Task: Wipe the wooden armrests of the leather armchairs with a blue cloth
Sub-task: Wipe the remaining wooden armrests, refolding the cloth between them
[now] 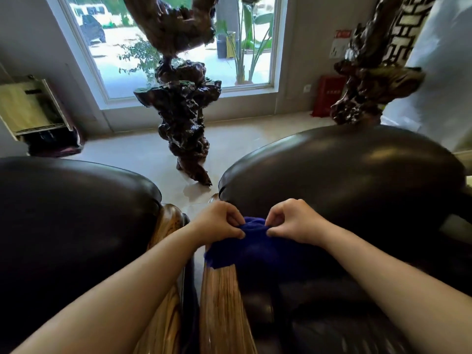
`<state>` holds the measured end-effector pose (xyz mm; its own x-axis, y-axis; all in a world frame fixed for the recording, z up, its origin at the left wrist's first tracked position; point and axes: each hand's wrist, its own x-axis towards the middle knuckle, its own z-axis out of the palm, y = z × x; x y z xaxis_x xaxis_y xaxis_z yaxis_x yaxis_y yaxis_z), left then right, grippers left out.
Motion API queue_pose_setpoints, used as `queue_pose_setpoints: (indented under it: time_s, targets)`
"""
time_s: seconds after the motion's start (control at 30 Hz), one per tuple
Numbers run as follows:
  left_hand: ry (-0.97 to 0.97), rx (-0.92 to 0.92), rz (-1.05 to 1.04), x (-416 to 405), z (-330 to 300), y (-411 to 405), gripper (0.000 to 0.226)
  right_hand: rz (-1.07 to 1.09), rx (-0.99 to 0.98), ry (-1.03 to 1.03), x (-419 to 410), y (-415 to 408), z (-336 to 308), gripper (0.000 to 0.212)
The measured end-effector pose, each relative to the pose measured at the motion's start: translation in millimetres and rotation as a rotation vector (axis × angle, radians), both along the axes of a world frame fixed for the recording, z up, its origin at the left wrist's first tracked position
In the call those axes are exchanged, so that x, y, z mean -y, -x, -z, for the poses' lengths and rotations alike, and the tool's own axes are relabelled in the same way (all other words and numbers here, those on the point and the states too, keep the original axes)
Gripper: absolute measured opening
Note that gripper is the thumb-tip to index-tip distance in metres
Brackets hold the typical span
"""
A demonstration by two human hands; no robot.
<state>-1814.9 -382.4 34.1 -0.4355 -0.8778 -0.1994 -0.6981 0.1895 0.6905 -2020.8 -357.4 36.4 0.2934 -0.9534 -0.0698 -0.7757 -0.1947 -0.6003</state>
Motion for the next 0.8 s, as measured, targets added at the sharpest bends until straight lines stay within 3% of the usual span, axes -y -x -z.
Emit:
queue_pose_setpoints:
  time_s: [0.33, 0.53, 0.8]
  targets:
    - [0.168, -0.057, 0.226, -107.1, -181.1, 135.1, 0.019, 0.151, -0.047, 0.142, -153.9, 129.5, -189.2, 0.009]
    - [0.231, -0.082, 0.342, -199.7, -237.1, 253.8, 0.02, 0.212, -0.071, 0.205, -265.4, 244.3, -244.4, 0.008]
    - [0.244, -0.096, 0.382, -309.2, -257.7, 418.8, 0.019, 0.217, -0.115, 0.206, -380.8, 401.0, -270.4, 0.008]
